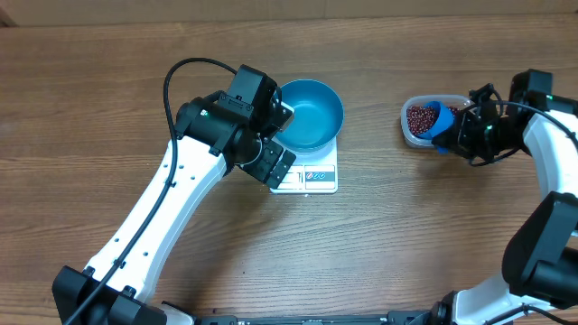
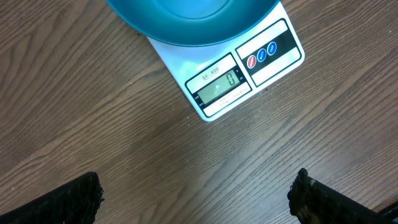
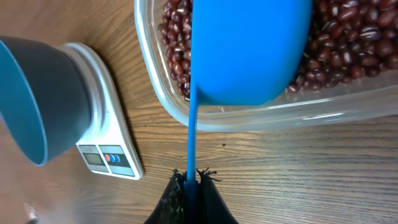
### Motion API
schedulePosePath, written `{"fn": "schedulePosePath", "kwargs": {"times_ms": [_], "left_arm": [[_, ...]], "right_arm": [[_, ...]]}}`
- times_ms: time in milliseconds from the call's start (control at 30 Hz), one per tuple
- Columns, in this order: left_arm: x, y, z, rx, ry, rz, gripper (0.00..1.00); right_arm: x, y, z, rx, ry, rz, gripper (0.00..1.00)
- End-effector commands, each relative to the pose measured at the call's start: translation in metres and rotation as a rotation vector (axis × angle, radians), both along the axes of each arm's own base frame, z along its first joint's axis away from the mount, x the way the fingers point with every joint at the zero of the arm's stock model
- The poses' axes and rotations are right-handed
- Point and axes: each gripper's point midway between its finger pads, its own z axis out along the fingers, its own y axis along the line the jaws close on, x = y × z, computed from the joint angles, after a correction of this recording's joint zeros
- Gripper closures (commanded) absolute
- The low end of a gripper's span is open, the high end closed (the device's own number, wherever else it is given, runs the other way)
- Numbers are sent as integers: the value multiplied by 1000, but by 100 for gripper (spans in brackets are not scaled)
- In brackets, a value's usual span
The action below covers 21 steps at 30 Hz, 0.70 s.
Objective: Scoop item into bowl and weigh 150g on scale
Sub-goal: 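Drag the scoop through the beans and lift it out, right gripper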
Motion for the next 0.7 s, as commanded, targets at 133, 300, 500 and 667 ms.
{"fn": "schedulePosePath", "kwargs": {"times_ms": [133, 300, 500, 667], "left_arm": [[0, -3, 8, -13, -19, -1, 0], [0, -3, 8, -13, -19, -1, 1], [0, -3, 8, -13, -19, -1, 0], [0, -3, 8, -12, -19, -1, 0]], "right_arm": [[1, -7, 7, 94, -35, -31, 96], [2, -5, 12, 124, -64, -15, 96], [2, -3, 13, 135, -67, -14, 96], [3, -3, 14, 142, -70, -15, 96]]}}
